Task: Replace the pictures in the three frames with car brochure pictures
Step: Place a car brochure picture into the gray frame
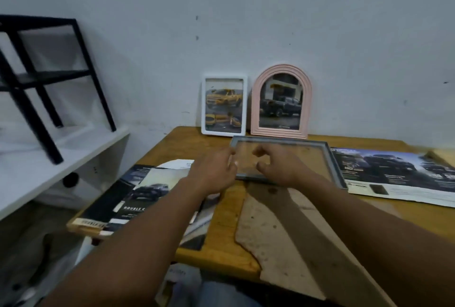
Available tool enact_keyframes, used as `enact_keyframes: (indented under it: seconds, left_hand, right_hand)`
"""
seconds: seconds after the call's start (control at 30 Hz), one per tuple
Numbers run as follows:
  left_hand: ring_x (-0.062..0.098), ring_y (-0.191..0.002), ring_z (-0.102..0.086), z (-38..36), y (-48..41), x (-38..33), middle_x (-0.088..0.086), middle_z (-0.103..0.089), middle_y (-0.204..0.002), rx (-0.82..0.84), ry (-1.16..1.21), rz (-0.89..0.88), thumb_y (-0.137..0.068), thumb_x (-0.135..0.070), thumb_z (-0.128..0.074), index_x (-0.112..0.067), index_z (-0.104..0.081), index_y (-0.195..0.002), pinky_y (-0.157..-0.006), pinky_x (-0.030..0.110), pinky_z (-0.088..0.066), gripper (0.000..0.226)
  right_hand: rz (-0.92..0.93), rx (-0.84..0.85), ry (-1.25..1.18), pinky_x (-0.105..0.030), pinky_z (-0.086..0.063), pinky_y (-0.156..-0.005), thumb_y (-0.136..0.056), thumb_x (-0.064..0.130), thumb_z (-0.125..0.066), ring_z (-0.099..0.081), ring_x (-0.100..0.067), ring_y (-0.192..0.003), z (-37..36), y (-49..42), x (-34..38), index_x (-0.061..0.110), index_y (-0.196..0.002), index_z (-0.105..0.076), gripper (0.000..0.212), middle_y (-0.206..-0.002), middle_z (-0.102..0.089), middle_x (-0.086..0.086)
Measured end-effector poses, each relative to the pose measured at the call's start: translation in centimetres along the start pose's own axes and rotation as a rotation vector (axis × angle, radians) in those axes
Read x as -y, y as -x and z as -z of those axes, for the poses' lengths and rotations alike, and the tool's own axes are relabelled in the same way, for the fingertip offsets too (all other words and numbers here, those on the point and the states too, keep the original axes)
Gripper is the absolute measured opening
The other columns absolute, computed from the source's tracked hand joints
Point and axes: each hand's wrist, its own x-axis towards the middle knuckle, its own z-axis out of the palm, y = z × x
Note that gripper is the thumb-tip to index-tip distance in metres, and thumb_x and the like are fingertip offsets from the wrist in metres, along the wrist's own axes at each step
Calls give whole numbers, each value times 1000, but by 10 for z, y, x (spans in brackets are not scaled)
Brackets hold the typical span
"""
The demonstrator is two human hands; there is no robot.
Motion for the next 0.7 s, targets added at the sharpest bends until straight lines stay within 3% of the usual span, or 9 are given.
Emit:
enact_keyframes:
  seconds: [0.13, 0.23, 0.37, 0.47, 0.6, 0.7]
  left_hand:
    - [26, -126, -54, 6, 35, 65, 5, -57, -143, -67, -15, 101, -101, -37, -53, -22, -52, -143, -102, 43, -46, 45]
    - [25, -135, -48, -3, 56, 95, 5, -49, -151, -54, -23, 139, -99, -42, -54, -20, -47, -148, -109, 46, -42, 54]
    - [22, -140, -41, -18, 75, 109, 4, -45, -154, -59, -23, 141, -101, -50, -49, -19, -44, -151, -116, 43, -34, 59]
    - [21, -143, -37, -20, 78, 110, 4, -44, -156, -95, -4, 149, -102, -51, -48, -17, -43, -151, -118, 41, -30, 60]
    - [20, -145, -35, -19, 78, 116, 3, -42, -157, -94, -14, 168, -102, -51, -47, -19, -41, -152, -119, 42, -29, 60]
    - [20, -143, -37, -17, 79, 117, 2, -43, -156, -97, -13, 173, -102, -50, -48, -20, -39, -153, -118, 43, -31, 60]
  right_hand:
    - [176, 4, 31, -35, -52, -86, -91, 29, -62, -56, -13, -102, -55, 6, 47, 27, -117, -60, 26, -112, -63, 6]
    - [181, -40, 128, -39, -52, -82, -91, 35, -56, -57, -18, -98, -86, 15, 63, 26, -115, -59, 26, -109, -65, 1]
    - [95, -50, 237, -43, -42, -98, -96, 45, -47, -46, -23, -124, -109, 26, 71, 26, -135, -50, 44, -135, -58, 0]
    - [67, -29, 281, -47, -33, -103, -97, 48, -44, -38, -25, -132, -114, 28, 79, 26, -142, -43, 50, -140, -56, 1]
    - [16, 6, 179, -52, -28, -106, -95, 41, -53, -39, -25, -134, -117, 22, 89, 30, -140, -40, 48, -139, -55, 0]
    - [12, -29, 9, -51, -34, -104, -91, 23, -62, -49, -25, -123, -120, 18, 99, 33, -133, -43, 47, -127, -62, 0]
